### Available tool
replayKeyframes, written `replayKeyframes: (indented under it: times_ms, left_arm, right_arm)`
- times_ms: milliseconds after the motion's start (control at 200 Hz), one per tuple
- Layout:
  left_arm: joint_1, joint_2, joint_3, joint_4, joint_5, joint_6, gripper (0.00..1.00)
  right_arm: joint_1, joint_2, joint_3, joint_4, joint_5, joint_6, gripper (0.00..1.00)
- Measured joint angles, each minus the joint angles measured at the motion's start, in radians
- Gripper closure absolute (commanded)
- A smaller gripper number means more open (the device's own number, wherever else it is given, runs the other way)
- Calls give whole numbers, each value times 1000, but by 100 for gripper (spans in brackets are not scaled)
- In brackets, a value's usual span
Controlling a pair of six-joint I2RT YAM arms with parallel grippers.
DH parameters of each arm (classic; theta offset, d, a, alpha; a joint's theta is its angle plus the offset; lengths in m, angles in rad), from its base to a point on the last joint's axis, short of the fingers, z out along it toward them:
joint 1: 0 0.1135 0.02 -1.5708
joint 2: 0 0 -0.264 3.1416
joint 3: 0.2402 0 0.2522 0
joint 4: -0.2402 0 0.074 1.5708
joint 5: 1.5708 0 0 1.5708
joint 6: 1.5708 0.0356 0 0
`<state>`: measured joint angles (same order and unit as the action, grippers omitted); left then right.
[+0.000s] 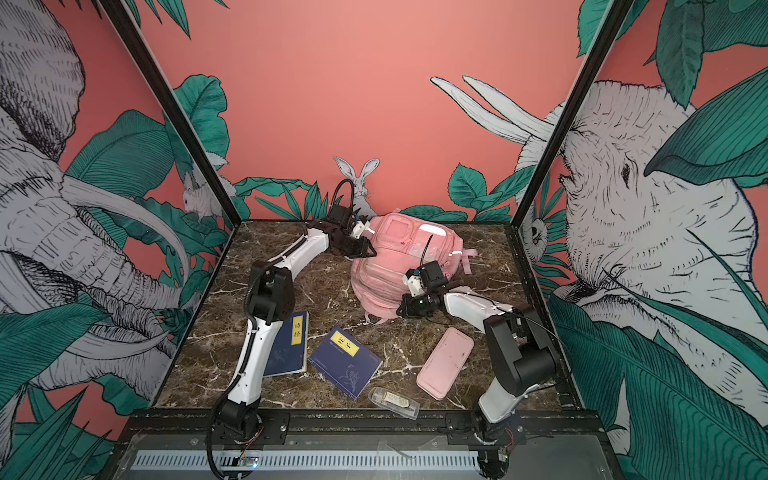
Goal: Pack the student bag
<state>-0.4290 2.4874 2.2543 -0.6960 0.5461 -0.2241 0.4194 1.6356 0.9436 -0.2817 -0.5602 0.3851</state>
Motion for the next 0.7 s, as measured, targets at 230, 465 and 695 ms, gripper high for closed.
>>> replayKeyframes:
  times_ms: [230, 465, 695]
  left_arm:
    - [-4, 5, 0, -19, -63, 7, 49]
    - [-9, 5, -1, -17, -100, 16, 60]
    - [0, 19, -14, 35, 33, -42, 100]
  right_arm:
    - [21, 2, 21, -16, 2, -5, 100]
    - [21, 1, 21, -20, 2, -12, 100]
    - [32, 3, 23, -26, -5, -12, 100]
